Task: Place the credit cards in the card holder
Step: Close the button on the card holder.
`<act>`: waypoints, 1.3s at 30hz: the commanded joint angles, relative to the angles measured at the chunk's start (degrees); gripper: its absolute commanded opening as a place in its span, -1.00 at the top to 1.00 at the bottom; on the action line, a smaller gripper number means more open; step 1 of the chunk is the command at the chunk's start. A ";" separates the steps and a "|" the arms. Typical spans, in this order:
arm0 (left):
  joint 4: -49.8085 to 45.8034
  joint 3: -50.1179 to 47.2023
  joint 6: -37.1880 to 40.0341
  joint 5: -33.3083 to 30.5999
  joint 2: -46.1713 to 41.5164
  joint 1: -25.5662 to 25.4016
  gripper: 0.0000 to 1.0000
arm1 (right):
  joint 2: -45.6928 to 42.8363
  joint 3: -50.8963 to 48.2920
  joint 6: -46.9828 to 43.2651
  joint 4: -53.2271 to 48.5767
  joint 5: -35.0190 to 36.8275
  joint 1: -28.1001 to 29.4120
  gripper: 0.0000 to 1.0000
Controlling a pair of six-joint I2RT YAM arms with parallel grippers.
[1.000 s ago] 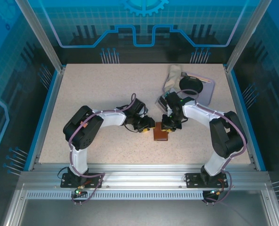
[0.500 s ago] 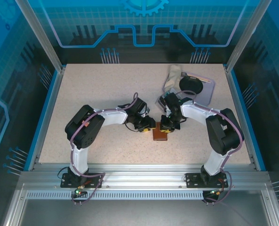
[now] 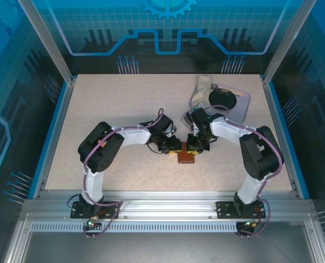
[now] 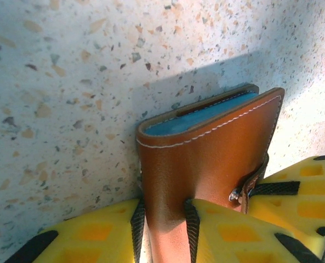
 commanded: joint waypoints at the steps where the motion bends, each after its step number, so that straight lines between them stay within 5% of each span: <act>1: -4.00 -0.43 0.74 0.63 3.10 -1.55 0.43 | -0.82 1.27 0.53 -2.16 2.14 -0.29 0.62; 26: -4.07 0.17 0.47 0.78 3.54 -1.79 0.46 | 3.58 3.09 0.73 -1.19 0.89 2.32 0.71; 39: -3.73 0.01 0.12 0.44 3.19 -1.75 0.47 | 7.04 2.26 0.53 -6.80 8.53 4.24 0.79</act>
